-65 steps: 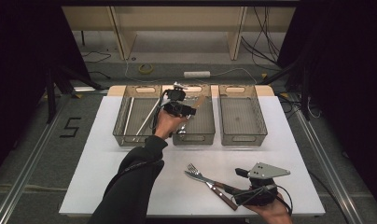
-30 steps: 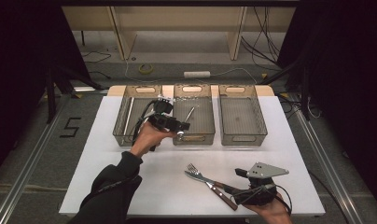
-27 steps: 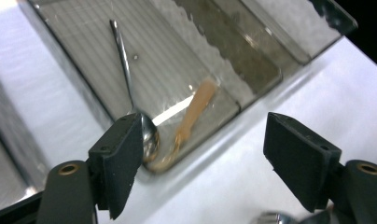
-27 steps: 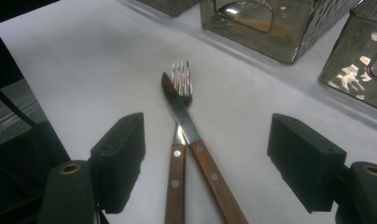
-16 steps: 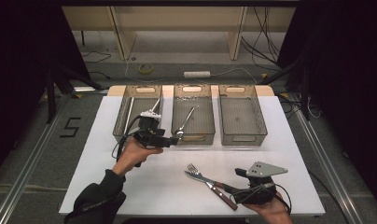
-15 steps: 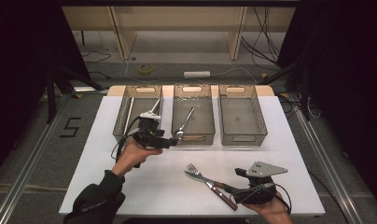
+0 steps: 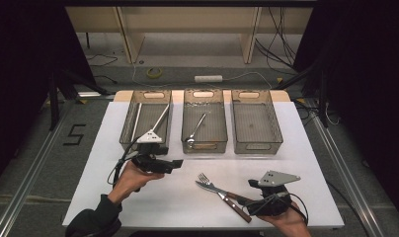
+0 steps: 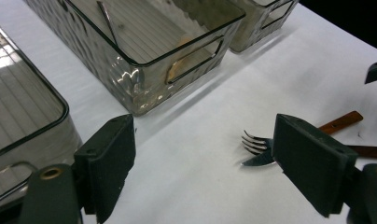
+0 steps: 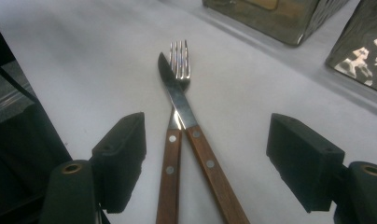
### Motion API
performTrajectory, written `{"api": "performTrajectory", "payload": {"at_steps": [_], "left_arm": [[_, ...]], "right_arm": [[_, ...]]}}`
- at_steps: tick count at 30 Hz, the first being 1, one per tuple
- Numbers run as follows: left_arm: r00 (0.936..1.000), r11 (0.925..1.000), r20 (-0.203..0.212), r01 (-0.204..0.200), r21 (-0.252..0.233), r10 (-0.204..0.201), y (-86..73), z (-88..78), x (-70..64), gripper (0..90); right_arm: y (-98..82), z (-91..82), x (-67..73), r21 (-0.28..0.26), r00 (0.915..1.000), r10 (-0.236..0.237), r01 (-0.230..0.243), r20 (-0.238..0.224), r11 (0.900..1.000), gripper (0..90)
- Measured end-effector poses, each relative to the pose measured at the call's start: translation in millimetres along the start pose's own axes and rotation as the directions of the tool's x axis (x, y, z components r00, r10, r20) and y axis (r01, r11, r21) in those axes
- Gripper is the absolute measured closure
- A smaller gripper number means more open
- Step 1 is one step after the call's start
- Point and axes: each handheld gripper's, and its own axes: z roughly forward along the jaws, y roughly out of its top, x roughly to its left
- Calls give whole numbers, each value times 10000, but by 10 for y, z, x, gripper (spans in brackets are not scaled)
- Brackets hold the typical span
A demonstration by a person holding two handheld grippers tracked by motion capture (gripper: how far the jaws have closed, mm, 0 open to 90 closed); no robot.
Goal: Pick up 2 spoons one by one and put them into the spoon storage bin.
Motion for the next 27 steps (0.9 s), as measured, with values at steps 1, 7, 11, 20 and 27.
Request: {"api": "performTrajectory", "payload": {"at_steps": [1,7,11,20,27], "left_arm": [[10000,10000,-37,-31,-34,30,-27,-24,-7,211],[9996,9994,-250,-151,-325,143,-174,-122,-14,210],[9997,9977,-232,52,-669,-68,-225,-196,4,210],[9993,9942,-253,244,-1046,-272,-352,-299,15,208],[9992,9892,-247,263,-1439,-302,-393,-371,-14,201]], "right_arm": [[0,8,-2,91,10000,-4,4,-14,10000,297],[15,43,-36,448,10000,10,-8,-54,9990,300],[30,73,-54,735,10000,-68,72,-46,9973,301],[113,129,-103,1514,9994,-281,307,-193,9880,305],[169,189,-121,2425,9977,-631,669,-235,9678,322]]}}
